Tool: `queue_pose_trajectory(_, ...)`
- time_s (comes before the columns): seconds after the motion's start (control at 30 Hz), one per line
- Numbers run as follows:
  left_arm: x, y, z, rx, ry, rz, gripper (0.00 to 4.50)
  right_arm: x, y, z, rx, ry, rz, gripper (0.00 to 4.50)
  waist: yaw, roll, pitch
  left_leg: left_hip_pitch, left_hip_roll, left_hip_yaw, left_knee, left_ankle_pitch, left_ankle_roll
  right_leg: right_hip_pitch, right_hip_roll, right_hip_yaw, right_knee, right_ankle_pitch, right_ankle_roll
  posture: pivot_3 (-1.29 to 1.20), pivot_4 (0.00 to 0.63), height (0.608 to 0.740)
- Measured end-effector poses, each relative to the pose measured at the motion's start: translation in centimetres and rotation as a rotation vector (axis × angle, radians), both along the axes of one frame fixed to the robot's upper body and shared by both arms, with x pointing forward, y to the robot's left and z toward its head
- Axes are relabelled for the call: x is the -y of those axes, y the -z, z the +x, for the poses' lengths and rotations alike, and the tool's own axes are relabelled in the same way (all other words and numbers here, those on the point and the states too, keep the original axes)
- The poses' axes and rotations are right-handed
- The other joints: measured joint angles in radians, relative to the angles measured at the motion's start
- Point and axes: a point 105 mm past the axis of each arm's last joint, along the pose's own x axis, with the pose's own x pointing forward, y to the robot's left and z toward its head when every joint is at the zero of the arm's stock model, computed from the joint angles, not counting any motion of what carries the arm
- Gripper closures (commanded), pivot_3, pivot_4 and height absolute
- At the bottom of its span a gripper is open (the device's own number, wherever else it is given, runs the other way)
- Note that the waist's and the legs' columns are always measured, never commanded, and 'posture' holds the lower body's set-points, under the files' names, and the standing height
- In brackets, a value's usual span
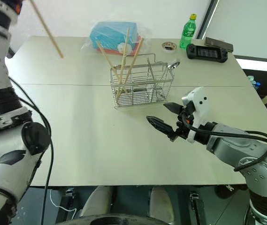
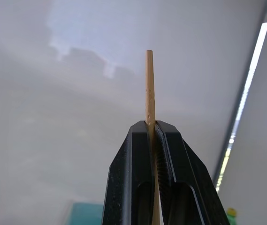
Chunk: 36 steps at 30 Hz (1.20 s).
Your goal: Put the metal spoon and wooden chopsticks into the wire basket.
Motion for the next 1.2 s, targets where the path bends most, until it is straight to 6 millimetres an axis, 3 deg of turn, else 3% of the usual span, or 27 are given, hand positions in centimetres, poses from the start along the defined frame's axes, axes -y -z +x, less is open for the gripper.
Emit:
queue_pose_trajectory(0.1,4.7,0.6,0.1,0.028,0.095,0.115,4.47,-0.1,0.0,0.1,0.0,-0.007,0.001,0.0,-0.003,0.0,0.0,-0.001,0.0,0.0,0.0,0.0,0.0,0.0,0.0,0.0,-0.002,0.0,0.0,0.0,0.15,0.71)
queue_pose_trajectory(0.23,9.2,2.7,1.4,0.018,0.191,0.159,4.47,-0.1,0.1,0.2,-0.002,0.003,0.0,0.0,-0.006,0.001,0.001,-0.001,0.0,0.0,0.0,-0.001,0.001,-0.001,0.0,0.0,-0.002,0.0,0.0,0.0,0.15,0.71)
queue_pose_trajectory(0.4,10.8,4.9,4.0,-0.04,0.219,0.13,4.47,-0.2,0.5,0.0,-0.009,0.034,0.001,0.0,-0.006,0.002,0.001,-0.001,0.0,0.0,0.0,-0.001,0.003,-0.002,0.0,0.0,-0.002,0.0,0.0,0.0,0.15,0.71)
queue_pose_trajectory(0.57,12.2,6.6,4.8,-0.067,0.26,0.121,4.47,0.1,0.8,-0.5,-0.014,0.068,0.006,0.0,-0.003,0.002,0.001,-0.002,0.0,0.0,0.0,-0.002,0.003,-0.001,0.0,0.0,-0.002,0.001,0.001,0.0,0.15,0.71)
queue_pose_trajectory(0.67,12.8,6.7,4.7,-0.06,0.281,0.115,3.44,0.3,0.8,-0.6,-0.014,0.085,0.006,0.0,-0.003,0.002,0.001,-0.002,0.0,0.0,0.0,-0.002,0.003,-0.001,0.0,0.0,-0.002,0.001,0.001,0.0,0.15,0.71)
queue_pose_trajectory(0.9,13.2,7.4,4.7,-0.083,0.301,0.103,0.03,0.8,0.5,-0.6,0.001,0.118,0.015,0.0,-0.005,0.002,0.001,-0.002,0.0,0.0,0.0,-0.002,0.003,-0.001,0.0,0.0,-0.002,0.001,0.001,0.0,0.15,0.71)
queue_pose_trajectory(1.07,11.9,8.2,4.2,-0.101,0.288,0.1,0.03,0.7,0.2,-0.5,0.014,0.114,0.023,0.0,-0.005,0.002,0.001,-0.002,0.0,0.0,0.0,-0.002,0.003,-0.001,0.0,0.0,-0.002,0.001,0.001,0.0,0.15,0.71)
queue_pose_trajectory(1.2,8.7,8.3,3.1,-0.106,0.217,0.232,0.03,0.6,-0.3,-0.2,0.034,0.096,0.02,0.0,-0.016,0.003,0.002,-0.001,0.0,0.0,0.0,-0.002,0.003,-0.002,0.0,0.0,-0.001,0.001,0.001,0.0,0.15,0.71)
